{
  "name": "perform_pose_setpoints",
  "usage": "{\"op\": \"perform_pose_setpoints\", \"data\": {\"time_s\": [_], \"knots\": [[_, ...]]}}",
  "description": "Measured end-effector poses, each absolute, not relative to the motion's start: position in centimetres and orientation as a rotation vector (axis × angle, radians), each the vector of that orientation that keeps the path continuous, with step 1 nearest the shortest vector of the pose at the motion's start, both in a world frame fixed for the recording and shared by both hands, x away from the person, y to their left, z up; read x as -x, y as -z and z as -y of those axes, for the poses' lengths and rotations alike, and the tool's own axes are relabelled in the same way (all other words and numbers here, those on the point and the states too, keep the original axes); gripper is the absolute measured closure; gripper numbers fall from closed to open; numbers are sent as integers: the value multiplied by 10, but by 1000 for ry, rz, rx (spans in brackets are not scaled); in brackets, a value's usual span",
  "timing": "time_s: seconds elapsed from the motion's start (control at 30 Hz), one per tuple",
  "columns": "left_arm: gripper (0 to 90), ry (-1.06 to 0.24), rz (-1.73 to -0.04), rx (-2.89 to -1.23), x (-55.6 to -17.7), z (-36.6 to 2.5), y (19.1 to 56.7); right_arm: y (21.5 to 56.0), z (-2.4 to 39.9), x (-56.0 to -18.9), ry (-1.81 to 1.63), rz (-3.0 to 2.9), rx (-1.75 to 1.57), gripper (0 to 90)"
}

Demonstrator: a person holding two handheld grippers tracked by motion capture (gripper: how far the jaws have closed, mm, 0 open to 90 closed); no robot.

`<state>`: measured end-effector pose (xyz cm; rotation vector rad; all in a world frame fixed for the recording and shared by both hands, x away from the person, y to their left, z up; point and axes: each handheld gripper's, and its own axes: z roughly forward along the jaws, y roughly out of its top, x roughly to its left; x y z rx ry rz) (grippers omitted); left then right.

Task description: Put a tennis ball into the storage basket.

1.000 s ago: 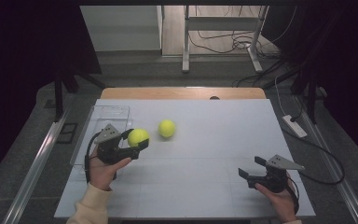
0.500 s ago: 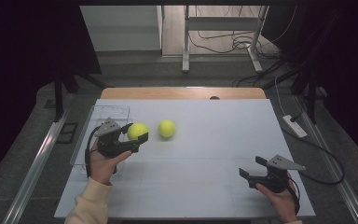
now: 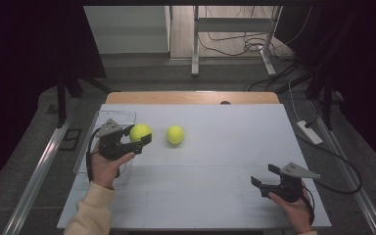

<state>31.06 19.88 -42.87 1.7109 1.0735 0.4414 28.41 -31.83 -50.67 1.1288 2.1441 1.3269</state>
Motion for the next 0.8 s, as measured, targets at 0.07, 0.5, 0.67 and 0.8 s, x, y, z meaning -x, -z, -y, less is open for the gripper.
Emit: {"op": "perform_pose_setpoints", "data": {"time_s": [0.07,0.5,0.67,0.8], "knots": [[271,-446,-1075,-1708,-312,-200,427,507,318,-284,-1325,-2146,-1130,119],[271,-475,-1102,-1692,-317,-212,420,508,317,-286,-1352,-2148,-1132,121],[271,-474,-1115,-1687,-320,-217,418,508,316,-286,-1354,-2151,-1131,120],[271,-468,-1130,-1674,-323,-223,415,508,317,-286,-1353,-2148,-1130,121]]}}
